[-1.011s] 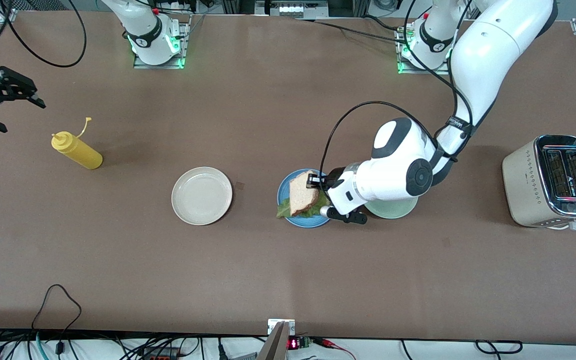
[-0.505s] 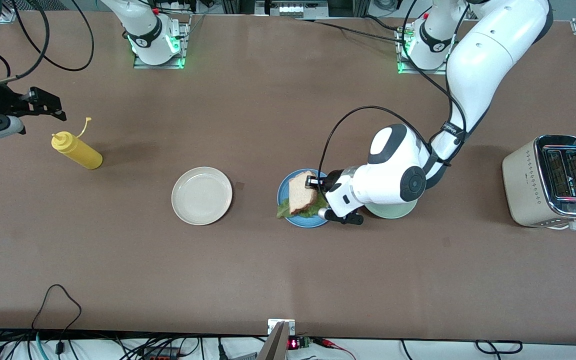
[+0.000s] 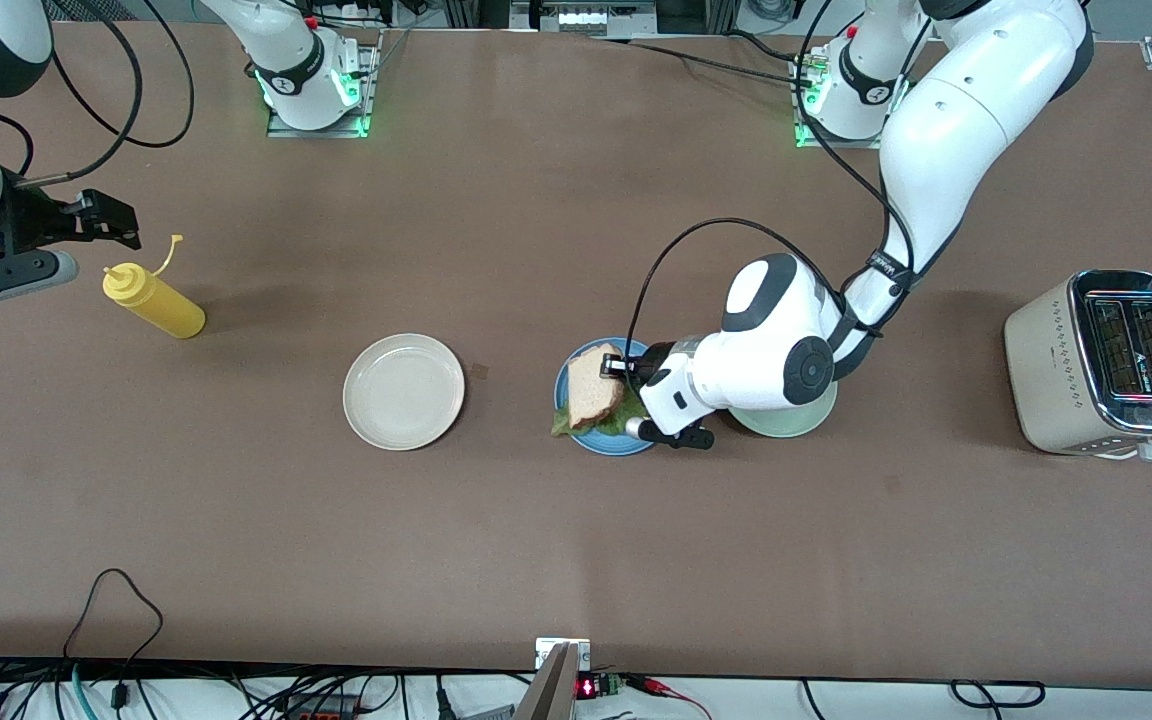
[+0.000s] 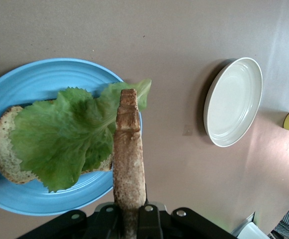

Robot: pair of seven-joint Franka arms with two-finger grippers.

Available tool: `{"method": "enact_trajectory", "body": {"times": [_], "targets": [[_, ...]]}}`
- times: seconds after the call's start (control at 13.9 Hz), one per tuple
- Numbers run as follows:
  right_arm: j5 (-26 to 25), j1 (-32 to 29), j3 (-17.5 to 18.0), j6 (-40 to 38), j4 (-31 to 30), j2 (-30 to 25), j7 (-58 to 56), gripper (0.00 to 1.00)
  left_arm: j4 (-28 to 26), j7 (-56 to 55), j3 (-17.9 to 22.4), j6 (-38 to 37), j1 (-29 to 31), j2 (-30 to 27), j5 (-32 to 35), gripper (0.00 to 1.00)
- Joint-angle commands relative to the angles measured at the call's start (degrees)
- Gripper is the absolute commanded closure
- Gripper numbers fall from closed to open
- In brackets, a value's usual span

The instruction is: Make sandwich in blue plate with both arms

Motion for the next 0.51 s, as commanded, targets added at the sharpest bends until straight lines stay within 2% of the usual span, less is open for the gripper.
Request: {"method": "enact_trajectory", "body": {"times": [0.0, 0.22, 0.43], "targets": [[-1.0, 1.9, -0.7, -0.9, 0.2, -0.8, 1.2, 0.0, -0.7, 0.5, 0.3, 0.9, 0.2, 0.0, -1.0, 0.97], [-0.8, 1.6, -0.7, -1.1, 0.3, -0.9, 1.4, 0.0, -1.7, 0.6, 0.4, 0.7, 1.3, 0.4, -1.0, 0.92], [-0.5, 1.5, -0.7, -1.9, 0.3, -1.0, 1.4, 0.0, -2.9, 0.6, 0.4, 0.7, 3.2, 0.4, -1.0, 0.8]]}}
